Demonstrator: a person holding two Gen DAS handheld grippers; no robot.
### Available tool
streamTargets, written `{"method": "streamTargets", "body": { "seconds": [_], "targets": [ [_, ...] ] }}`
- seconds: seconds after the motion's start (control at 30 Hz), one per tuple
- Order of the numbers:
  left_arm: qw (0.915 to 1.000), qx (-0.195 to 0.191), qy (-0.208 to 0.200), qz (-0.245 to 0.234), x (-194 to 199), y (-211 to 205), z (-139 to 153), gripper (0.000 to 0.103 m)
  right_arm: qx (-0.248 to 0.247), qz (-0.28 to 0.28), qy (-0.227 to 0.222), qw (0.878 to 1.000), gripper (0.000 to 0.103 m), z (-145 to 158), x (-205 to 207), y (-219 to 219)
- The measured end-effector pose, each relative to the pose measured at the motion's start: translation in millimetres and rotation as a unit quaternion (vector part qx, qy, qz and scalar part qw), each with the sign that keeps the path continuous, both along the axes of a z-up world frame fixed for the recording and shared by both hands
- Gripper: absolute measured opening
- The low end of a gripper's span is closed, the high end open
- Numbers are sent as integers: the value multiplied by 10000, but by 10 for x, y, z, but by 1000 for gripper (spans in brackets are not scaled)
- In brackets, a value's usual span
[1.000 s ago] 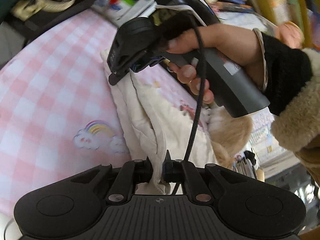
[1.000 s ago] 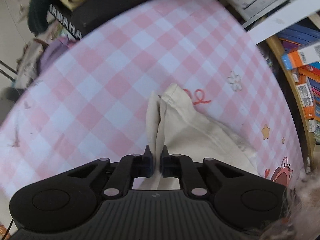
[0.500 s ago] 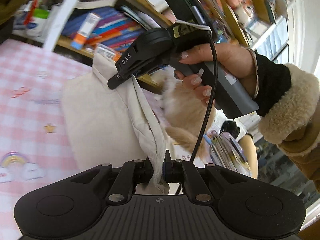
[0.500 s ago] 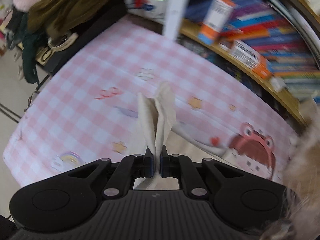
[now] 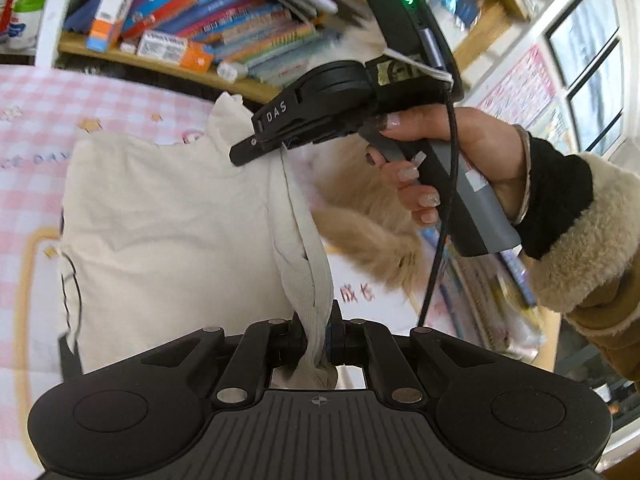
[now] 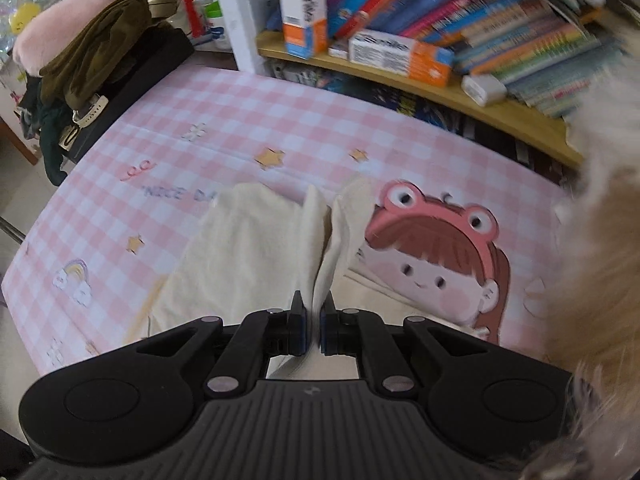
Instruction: Fold clothes
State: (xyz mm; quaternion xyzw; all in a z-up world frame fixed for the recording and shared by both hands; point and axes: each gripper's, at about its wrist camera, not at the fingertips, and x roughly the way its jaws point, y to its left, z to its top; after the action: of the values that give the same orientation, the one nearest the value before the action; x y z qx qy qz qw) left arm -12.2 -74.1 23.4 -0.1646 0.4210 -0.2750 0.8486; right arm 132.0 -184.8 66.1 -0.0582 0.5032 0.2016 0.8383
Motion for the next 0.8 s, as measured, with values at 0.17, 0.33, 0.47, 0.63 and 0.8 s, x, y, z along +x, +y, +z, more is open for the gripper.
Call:
{"method": "streamTargets", "body": {
  "seconds": [0.17, 0.33, 0.47, 0.63, 0.8],
  "targets": [
    [9982, 433, 317, -268, -24, -403, -155, 8, 383, -268, 250, 9986, 6, -316, -124, -509],
    [9947, 212, 828, -565, -116, -525, -307, 33, 536, -781, 566, 9939, 20, -735, -218, -923],
    [9924, -35, 1046, -641, -265, -474, -349, 43, 625, -1121, 561, 9901, 28, -900, -395, -1203],
    [9924, 350, 968, 671, -423, 211, -359, 43, 817, -1010, 170, 9914, 42, -741, -967, -1396],
    [9758, 944, 1016, 1689, -559, 813, -507, 43, 1198, -918, 211, 9883, 42, -616, -1657, -1417]
  ]
}}
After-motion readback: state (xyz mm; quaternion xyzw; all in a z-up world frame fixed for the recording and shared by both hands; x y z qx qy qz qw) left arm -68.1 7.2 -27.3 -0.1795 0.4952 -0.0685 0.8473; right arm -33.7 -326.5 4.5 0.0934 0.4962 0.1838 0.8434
